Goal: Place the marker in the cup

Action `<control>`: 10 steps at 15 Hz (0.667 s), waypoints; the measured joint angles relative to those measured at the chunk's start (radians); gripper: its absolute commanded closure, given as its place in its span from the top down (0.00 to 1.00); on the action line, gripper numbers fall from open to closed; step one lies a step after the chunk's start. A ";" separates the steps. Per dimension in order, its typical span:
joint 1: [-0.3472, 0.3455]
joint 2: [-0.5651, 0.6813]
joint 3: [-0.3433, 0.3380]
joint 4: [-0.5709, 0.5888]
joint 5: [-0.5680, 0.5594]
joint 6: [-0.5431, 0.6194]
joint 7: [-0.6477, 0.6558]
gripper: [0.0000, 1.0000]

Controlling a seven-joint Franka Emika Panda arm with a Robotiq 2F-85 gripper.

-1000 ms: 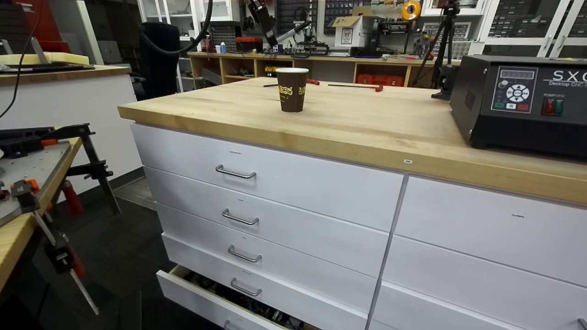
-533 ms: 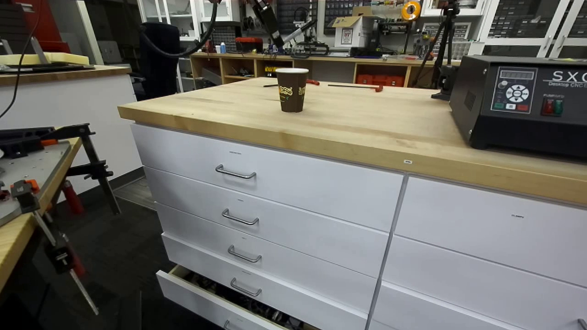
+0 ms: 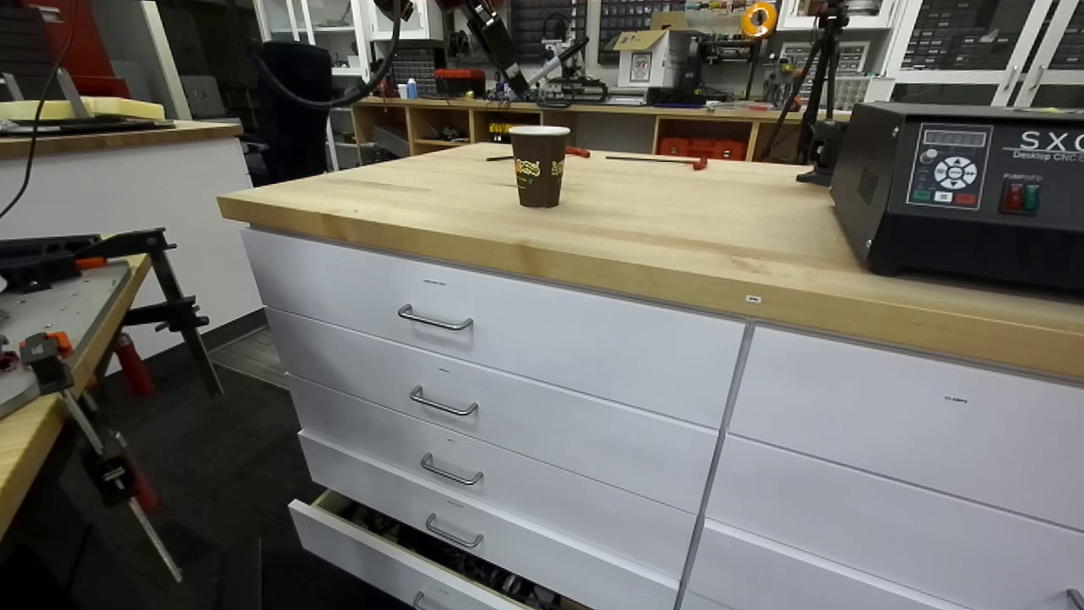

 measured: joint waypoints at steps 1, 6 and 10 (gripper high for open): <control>0.008 0.005 -0.012 0.006 -0.045 0.007 0.045 0.05; 0.043 0.022 -0.063 0.041 -0.270 0.017 0.273 0.05; 0.049 0.043 -0.070 0.047 -0.334 0.012 0.344 0.37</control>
